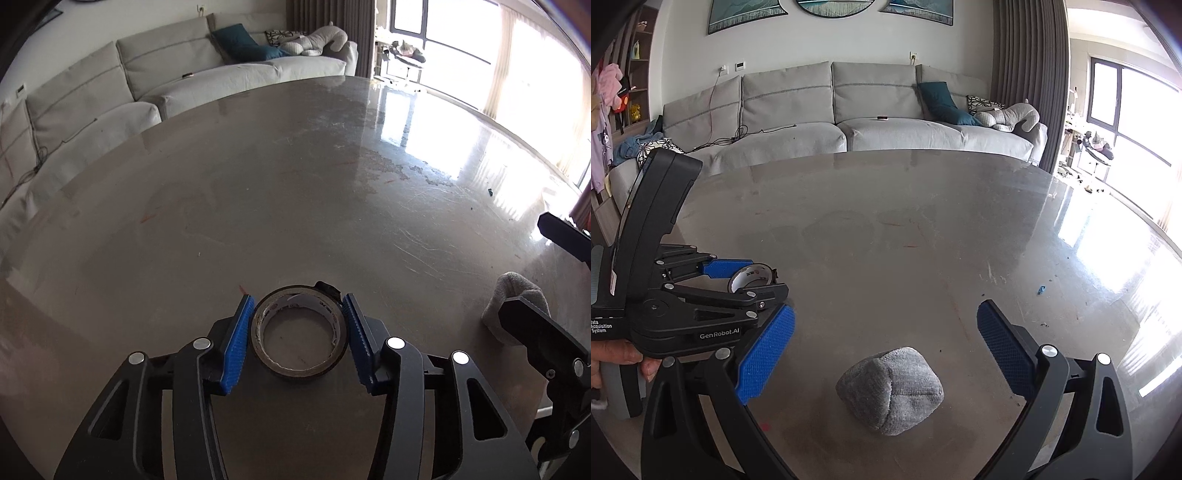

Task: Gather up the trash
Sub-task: 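Grasp the grey knit cap with the right gripper while the left holds the tape roll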

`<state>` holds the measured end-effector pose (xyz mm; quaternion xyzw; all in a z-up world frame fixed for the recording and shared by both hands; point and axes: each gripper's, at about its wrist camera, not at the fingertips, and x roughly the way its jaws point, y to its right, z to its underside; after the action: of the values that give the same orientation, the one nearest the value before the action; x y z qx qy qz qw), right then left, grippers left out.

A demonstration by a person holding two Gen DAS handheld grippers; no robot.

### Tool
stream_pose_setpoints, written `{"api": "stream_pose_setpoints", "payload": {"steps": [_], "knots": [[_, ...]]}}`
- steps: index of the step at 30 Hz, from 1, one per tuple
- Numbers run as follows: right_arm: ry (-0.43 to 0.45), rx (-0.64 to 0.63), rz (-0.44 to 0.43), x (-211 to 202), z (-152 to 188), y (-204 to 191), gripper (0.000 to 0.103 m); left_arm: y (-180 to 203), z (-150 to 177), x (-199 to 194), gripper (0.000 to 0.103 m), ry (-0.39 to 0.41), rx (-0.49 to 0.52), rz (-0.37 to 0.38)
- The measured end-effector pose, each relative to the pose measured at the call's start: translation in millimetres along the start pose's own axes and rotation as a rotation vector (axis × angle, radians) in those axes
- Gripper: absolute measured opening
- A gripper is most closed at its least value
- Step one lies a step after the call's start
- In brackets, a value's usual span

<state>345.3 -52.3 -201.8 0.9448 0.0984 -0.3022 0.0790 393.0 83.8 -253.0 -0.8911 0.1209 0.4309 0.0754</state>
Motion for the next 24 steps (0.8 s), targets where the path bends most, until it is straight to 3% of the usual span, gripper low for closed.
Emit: {"api": "stream_pose_setpoints", "payload": {"steps": [15, 24], "knots": [[-0.022, 0.013, -0.004, 0.9, 4.2, 3.2, 0.098, 12.4, 1.9, -31.3, 0.048, 0.075, 0.058, -0.05], [-0.035, 0.002, -0.005, 9.3, 3.6, 3.0, 0.098, 2.6, -3.6, -43.4, 0.048, 0.09, 0.03, -0.046]]}}
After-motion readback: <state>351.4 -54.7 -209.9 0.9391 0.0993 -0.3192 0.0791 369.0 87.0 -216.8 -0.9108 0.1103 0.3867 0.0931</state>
